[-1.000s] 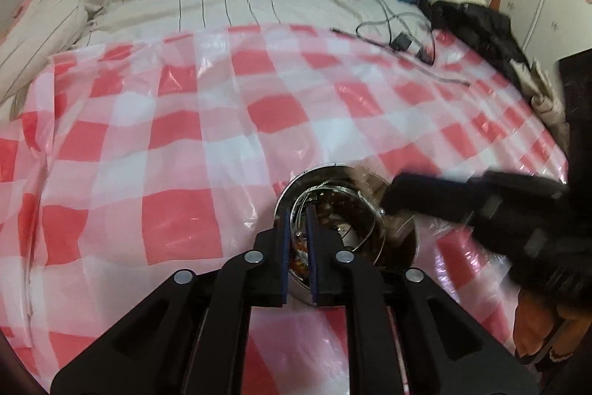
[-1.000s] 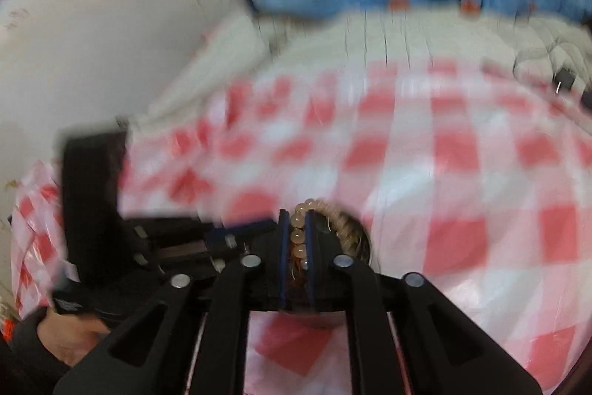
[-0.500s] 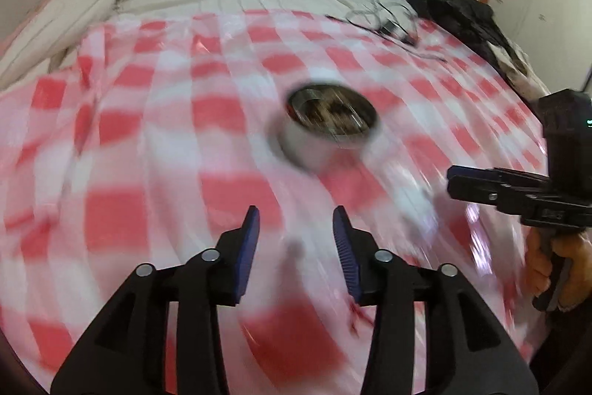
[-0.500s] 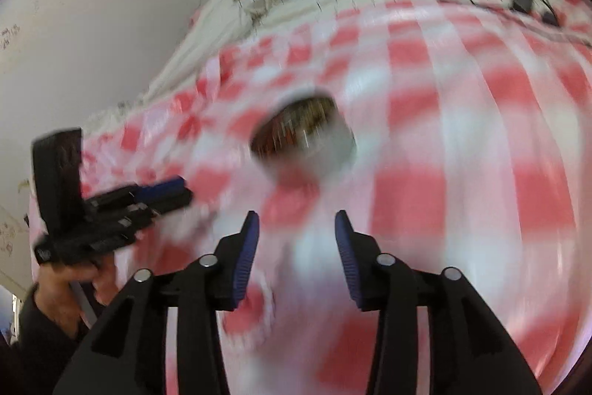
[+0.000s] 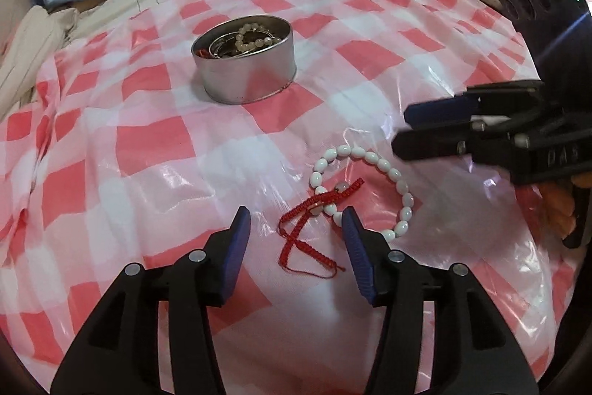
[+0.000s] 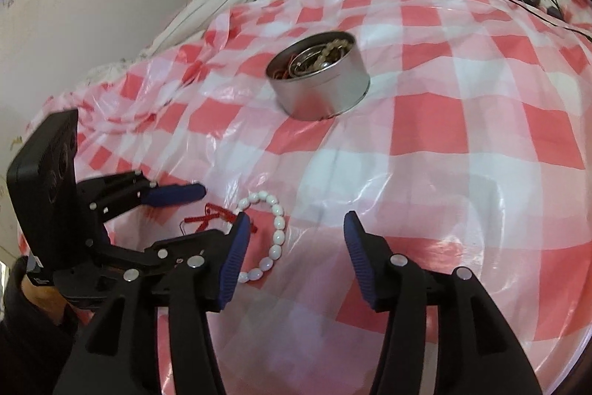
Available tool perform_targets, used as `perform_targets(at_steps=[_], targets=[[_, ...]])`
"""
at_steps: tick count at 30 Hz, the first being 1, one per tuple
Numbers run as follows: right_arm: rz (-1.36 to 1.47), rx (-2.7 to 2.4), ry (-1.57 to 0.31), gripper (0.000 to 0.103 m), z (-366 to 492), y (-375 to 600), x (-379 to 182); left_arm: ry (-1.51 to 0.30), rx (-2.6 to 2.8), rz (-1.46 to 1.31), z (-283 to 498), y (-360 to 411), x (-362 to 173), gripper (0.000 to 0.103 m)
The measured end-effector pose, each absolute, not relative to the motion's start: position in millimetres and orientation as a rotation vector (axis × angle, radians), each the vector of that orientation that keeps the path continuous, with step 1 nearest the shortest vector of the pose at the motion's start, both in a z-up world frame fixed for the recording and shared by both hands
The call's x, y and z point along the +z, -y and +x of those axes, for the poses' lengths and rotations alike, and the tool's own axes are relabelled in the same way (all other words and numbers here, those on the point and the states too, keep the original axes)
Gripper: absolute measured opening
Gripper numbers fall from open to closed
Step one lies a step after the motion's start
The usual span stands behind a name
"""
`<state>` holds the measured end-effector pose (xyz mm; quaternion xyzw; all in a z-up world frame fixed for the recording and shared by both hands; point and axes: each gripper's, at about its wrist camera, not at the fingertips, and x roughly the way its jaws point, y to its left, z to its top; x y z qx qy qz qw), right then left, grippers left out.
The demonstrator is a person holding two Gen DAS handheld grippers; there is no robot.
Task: Organize jewelry
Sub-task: 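Open both tools over the tin and move them back to the sheet, then grasp the red cord bracelet with the left tool while the right grasps the pearl bracelet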
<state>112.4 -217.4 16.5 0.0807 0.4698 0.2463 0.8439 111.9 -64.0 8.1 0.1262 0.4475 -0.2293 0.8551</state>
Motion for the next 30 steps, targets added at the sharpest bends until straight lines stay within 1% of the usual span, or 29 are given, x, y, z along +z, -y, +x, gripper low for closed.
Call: perform_targets(at_steps=[2, 3, 4, 5, 6, 8, 11, 12, 15, 18, 19, 22, 23, 24, 25, 26, 27, 30], targets=[[0.143, 0.522, -0.995, 0.056, 112, 212, 15, -0.935, -0.48, 0.282, 112, 65, 8, 0.048], [0.123, 0.519, -0.996, 0.058, 111, 209, 14, -0.933, -0.483, 0.295, 112, 65, 7, 0.044], [0.104, 0.514, -0.997, 0.058, 111, 207, 13, -0.932, -0.485, 0.32, 112, 67, 6, 0.03], [0.078, 0.506, -0.999, 0.059, 110, 203, 11, -0.935, -0.489, 0.337, 112, 69, 6, 0.02], [0.051, 0.497, -0.998, 0.061, 110, 199, 9, -0.937, -0.498, 0.34, 112, 70, 6, 0.017], [-0.031, 0.482, -0.984, 0.065, 108, 187, 5, -0.939, -0.499, 0.344, 112, 71, 6, 0.006], [-0.212, 0.407, -0.959, 0.065, 105, 173, 2, -0.933, -0.45, 0.308, 117, 62, 9, 0.006], [-0.225, 0.37, -0.95, 0.065, 106, 176, 3, -0.93, -0.431, 0.29, 119, 58, 10, 0.006], [-0.137, 0.318, -0.95, 0.065, 114, 200, 7, -0.931, -0.431, 0.233, 124, 49, 14, 0.006], [-0.033, 0.388, -0.953, 0.065, 116, 206, 10, -0.935, -0.437, 0.244, 125, 53, 11, 0.006], [-0.028, 0.411, -0.953, 0.065, 115, 204, 10, -0.935, -0.439, 0.259, 124, 55, 10, 0.008], [-0.122, 0.422, -0.959, 0.065, 111, 186, 5, -0.933, -0.433, 0.28, 124, 59, 6, 0.02], [-0.155, 0.424, -0.955, 0.058, 110, 181, 3, -0.934, -0.433, 0.285, 124, 61, 5, 0.022], [-0.175, 0.435, -0.951, 0.045, 108, 177, 3, -0.934, -0.43, 0.293, 124, 62, 3, 0.022], [-0.182, 0.446, -0.951, 0.037, 108, 174, 3, -0.934, -0.428, 0.301, 124, 64, 3, 0.022], [-0.182, 0.454, -0.954, 0.017, 107, 174, 2, -0.934, -0.426, 0.306, 123, 64, 2, 0.022], [-0.177, 0.456, -0.963, 0.009, 108, 175, 2, -0.934, -0.426, 0.307, 123, 65, 2, 0.023], [-0.098, 0.45, -0.972, 0.008, 111, 189, 5, -0.934, -0.426, 0.307, 123, 65, 2, 0.024]])
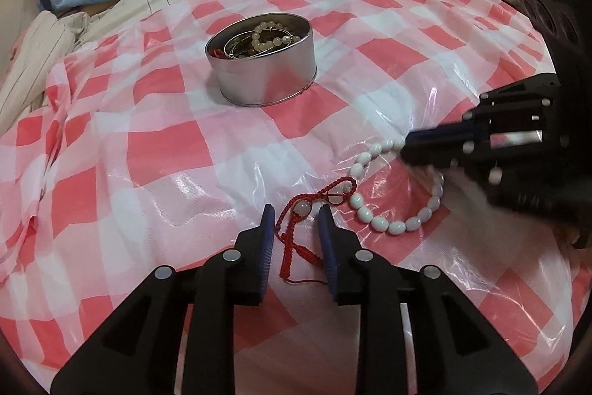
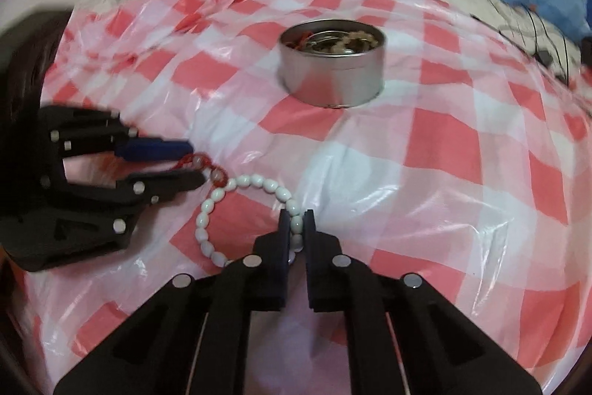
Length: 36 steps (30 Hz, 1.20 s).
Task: Organize jewelry
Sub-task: 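Grasp the red cord bracelet with the left tool while the right grasps the pearl bracelet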
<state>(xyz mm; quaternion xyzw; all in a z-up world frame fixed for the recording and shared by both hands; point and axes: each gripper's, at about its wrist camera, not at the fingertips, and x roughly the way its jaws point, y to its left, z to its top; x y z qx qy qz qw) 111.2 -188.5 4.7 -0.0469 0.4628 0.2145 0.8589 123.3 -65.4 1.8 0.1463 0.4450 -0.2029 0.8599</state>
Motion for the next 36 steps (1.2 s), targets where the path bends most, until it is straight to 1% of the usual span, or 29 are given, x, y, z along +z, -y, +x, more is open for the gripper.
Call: perform_targets(at_steps=[4, 7, 8, 9, 11, 13, 14, 15, 16, 17, 18, 22, 26, 36], targets=[[-0.025, 0.42, -0.95, 0.008, 114, 203, 11, -0.933, -0.425, 0.311, 123, 66, 2, 0.029], [-0.009, 0.414, -0.971, 0.008, 119, 204, 9, -0.933, -0.423, 0.313, 123, 66, 2, 0.034], [-0.008, 0.413, -0.978, 0.013, 120, 204, 8, -0.933, -0.425, 0.314, 123, 66, 2, 0.037], [-0.008, 0.413, -0.983, 0.029, 121, 204, 7, -0.932, -0.426, 0.316, 123, 67, 2, 0.039], [-0.022, 0.414, -0.975, 0.041, 120, 201, 7, -0.93, -0.423, 0.324, 123, 67, 1, 0.043], [-0.059, 0.411, -0.973, 0.041, 118, 196, 5, -0.929, -0.421, 0.328, 122, 68, 1, 0.044], [-0.079, 0.408, -0.974, 0.04, 118, 194, 3, -0.928, -0.421, 0.328, 122, 68, 1, 0.043], [-0.106, 0.407, -0.975, 0.037, 117, 191, 2, -0.928, -0.42, 0.329, 122, 68, 1, 0.043], [-0.132, 0.417, -0.974, 0.024, 116, 187, 2, -0.924, -0.418, 0.336, 122, 69, 1, 0.027], [-0.129, 0.428, -0.979, 0.008, 115, 187, 2, -0.928, -0.432, 0.34, 122, 71, 1, 0.007], [-0.111, 0.437, -0.984, 0.008, 115, 189, 2, -0.928, -0.441, 0.338, 121, 72, 1, 0.004], [0.136, 0.517, -0.986, 0.008, 122, 214, 9, -0.914, -0.465, 0.252, 123, 65, 10, 0.004], [0.285, 0.56, -0.954, 0.008, 126, 230, 18, -0.883, -0.462, 0.182, 125, 54, 20, 0.004], [0.399, 0.605, -0.865, 0.008, 126, 244, 37, -0.87, -0.437, 0.167, 128, 49, 22, 0.004]])
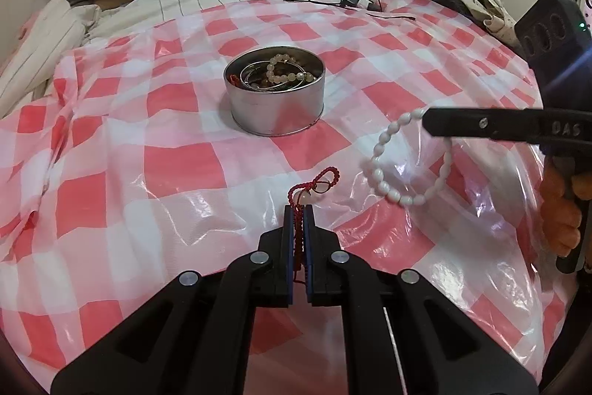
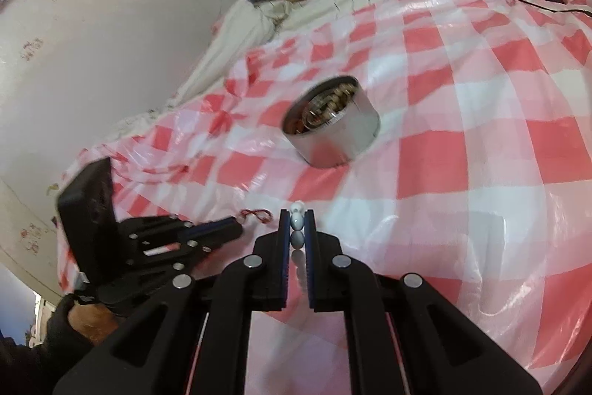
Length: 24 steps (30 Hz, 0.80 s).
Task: Organize jewelry
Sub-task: 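Grasp the red cord bracelet with the left tool while the right grasps the pearl bracelet, then carry the pearl bracelet with the right tool while the left carries the red cord to the tin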
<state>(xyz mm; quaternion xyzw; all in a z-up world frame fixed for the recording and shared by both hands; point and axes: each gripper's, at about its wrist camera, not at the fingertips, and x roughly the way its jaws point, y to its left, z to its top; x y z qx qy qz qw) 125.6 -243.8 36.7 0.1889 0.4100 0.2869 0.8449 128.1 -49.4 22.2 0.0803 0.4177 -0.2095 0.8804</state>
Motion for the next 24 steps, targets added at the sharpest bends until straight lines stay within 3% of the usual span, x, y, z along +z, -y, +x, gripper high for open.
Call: perform_targets(at_steps=[24], targets=[[0.555, 0.699, -0.735, 0.008, 135, 252, 53, -0.813, -0.416, 0.155, 131, 41, 44, 0.004]])
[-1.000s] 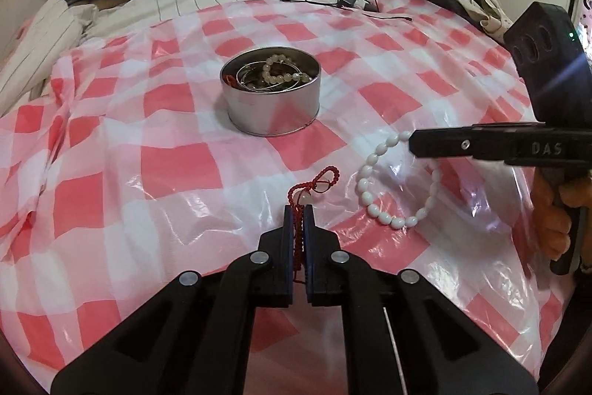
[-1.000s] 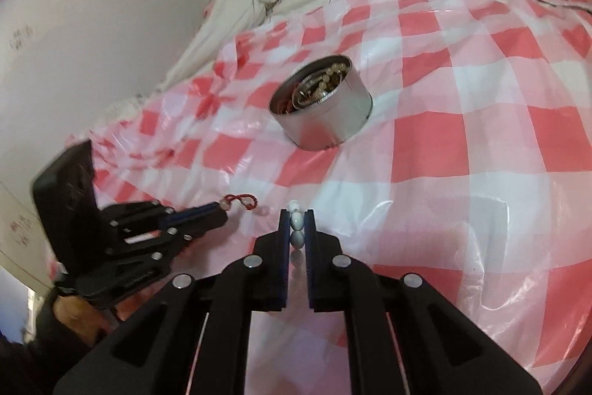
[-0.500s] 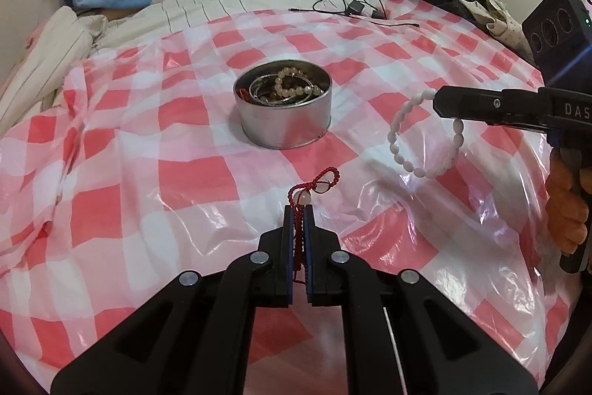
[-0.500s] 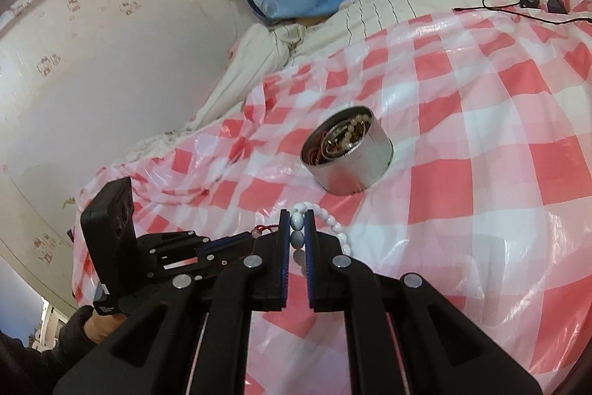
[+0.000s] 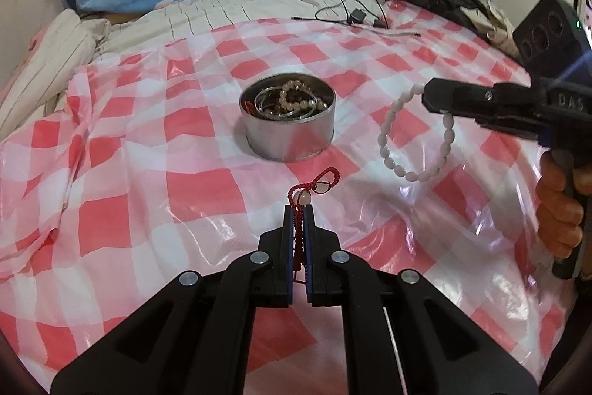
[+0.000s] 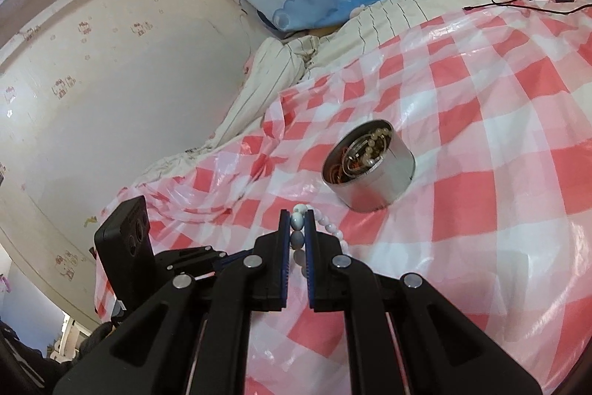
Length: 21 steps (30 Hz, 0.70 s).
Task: Organize jewelry
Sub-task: 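Carry the pearl bracelet with the right tool while the left carries the red cord to the tin, then open both tools over the tin to drop the bracelets in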
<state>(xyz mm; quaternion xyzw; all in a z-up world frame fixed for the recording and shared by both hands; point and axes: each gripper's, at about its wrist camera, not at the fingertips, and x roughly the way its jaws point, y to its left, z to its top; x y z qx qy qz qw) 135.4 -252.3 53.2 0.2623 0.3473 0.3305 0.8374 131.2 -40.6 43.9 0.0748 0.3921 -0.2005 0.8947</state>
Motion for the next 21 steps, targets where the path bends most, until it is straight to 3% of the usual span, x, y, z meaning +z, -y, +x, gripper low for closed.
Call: perform_targets(at_steps=[10, 18, 21], targets=[[0.61, 0.695, -0.677, 0.008, 168, 261, 72, -0.762, -0.426, 0.104, 175, 44, 73, 0.004], [0.643, 0.69, -0.675, 0.008, 207, 259, 74, -0.77, -0.435, 0.077, 233, 68, 65, 0.005], [0.646, 0.691, -0.681, 0.008, 223, 254, 72, -0.822, -0.412, 0.071, 262, 72, 46, 0.016]])
